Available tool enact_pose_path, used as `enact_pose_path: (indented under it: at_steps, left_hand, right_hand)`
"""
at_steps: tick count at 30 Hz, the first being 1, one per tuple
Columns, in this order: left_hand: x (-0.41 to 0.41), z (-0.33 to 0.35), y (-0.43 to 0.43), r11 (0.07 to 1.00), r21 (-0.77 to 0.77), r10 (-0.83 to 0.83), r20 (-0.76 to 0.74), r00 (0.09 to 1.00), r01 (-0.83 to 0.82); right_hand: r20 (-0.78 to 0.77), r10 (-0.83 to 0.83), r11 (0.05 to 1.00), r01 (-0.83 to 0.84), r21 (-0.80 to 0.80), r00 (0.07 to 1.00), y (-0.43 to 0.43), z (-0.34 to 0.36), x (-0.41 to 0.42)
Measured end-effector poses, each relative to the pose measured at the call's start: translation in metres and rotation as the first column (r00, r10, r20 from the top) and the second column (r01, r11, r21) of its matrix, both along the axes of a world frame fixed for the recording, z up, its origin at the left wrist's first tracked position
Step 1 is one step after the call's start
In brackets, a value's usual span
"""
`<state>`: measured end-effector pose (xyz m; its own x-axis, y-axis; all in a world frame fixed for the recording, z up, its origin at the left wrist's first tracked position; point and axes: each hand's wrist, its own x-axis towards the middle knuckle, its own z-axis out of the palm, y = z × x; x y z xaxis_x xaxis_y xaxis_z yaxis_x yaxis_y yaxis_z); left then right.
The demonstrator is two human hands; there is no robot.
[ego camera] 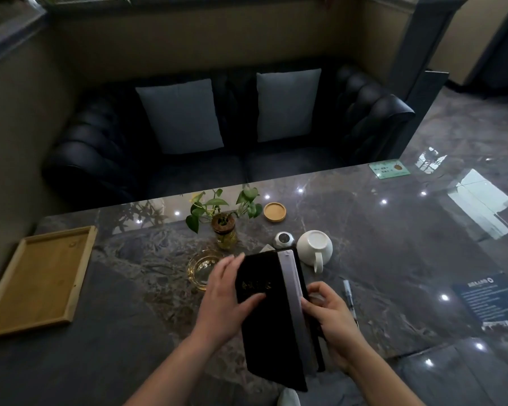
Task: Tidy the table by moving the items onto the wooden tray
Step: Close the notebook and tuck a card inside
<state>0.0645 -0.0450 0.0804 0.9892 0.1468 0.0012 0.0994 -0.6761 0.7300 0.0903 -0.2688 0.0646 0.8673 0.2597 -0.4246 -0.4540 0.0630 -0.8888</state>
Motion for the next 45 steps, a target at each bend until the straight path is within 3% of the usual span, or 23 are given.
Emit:
enact_pose_path:
  at_steps: [3, 6, 9, 14, 18, 22, 27, 32, 34, 36, 38, 41, 45]
  left_hand:
    - [0.026, 0.007, 0.011, 0.983, 0.081, -0.155, -0.104, 0.982, 0.164]
    - [0.041, 0.009, 0.015, 0.971, 0.038, -0.23, -0.149, 0.962, 0.238]
    - [0.042, 0.003, 0.016, 0.978, 0.053, -0.196, -0.066, 0.978, 0.2]
    - [0.032, -0.002, 0.006, 0.948, 0.256, -0.215, 0.075, 0.974, 0.189]
    - [0.023, 0.003, 0.0, 0.904, 0.385, -0.261, 0.154, 0.953, 0.185]
    - [0.011, -0.002, 0.002, 0.892, 0.409, -0.319, 0.263, 0.911, 0.194]
    - [0.014, 0.0, -0.008, 0.859, 0.465, -0.385, 0.313, 0.868, 0.213]
    - [0.022, 0.001, -0.012, 0.841, 0.488, -0.404, 0.278, 0.871, 0.234]
    - [0.024, 0.0, -0.011, 0.841, 0.484, -0.405, 0.267, 0.874, 0.242]
    - [0.024, -0.001, -0.011, 0.842, 0.482, -0.404, 0.264, 0.876, 0.243]
    - [0.022, -0.002, -0.012, 0.849, 0.475, -0.391, 0.266, 0.881, 0.233]
    - [0.021, -0.001, -0.014, 0.858, 0.464, -0.375, 0.27, 0.887, 0.221]
    - [0.021, 0.0, -0.016, 0.858, 0.465, -0.37, 0.268, 0.89, 0.217]
  right_hand:
    - [-0.008, 0.034, 0.998, -0.033, 0.057, 0.999, 0.003, 0.005, -0.003]
    - [-0.028, 0.054, 0.995, -0.051, 0.085, 0.998, 0.004, 0.006, -0.004]
    - [-0.032, 0.062, 0.997, -0.06, 0.052, 0.998, 0.004, 0.005, -0.006]
    - [0.165, 0.1, 0.979, -0.068, -0.19, 0.981, 0.01, -0.007, -0.008]
    - [0.136, 0.01, 0.993, 0.006, -0.117, 0.991, 0.011, -0.02, -0.007]
    - [0.081, -0.026, 1.0, 0.026, -0.001, 0.996, 0.006, -0.031, -0.004]
    - [0.133, 0.017, 0.992, 0.0, -0.129, 0.991, -0.006, -0.039, 0.011]
    - [0.079, 0.064, 0.981, -0.048, -0.19, 0.995, -0.03, -0.045, 0.027]
    - [0.141, -0.021, 0.925, 0.073, -0.373, 0.99, -0.047, -0.051, 0.038]
    - [0.213, -0.057, 0.751, 0.183, -0.635, 0.975, -0.069, -0.058, 0.051]
    - [0.206, -0.022, 0.561, 0.182, -0.808, 0.978, -0.087, -0.064, 0.06]
    - [0.144, 0.061, 0.422, 0.105, -0.9, 0.988, -0.098, -0.076, 0.069]
    - [0.096, 0.097, 0.376, 0.053, -0.925, 0.991, -0.099, -0.086, 0.071]
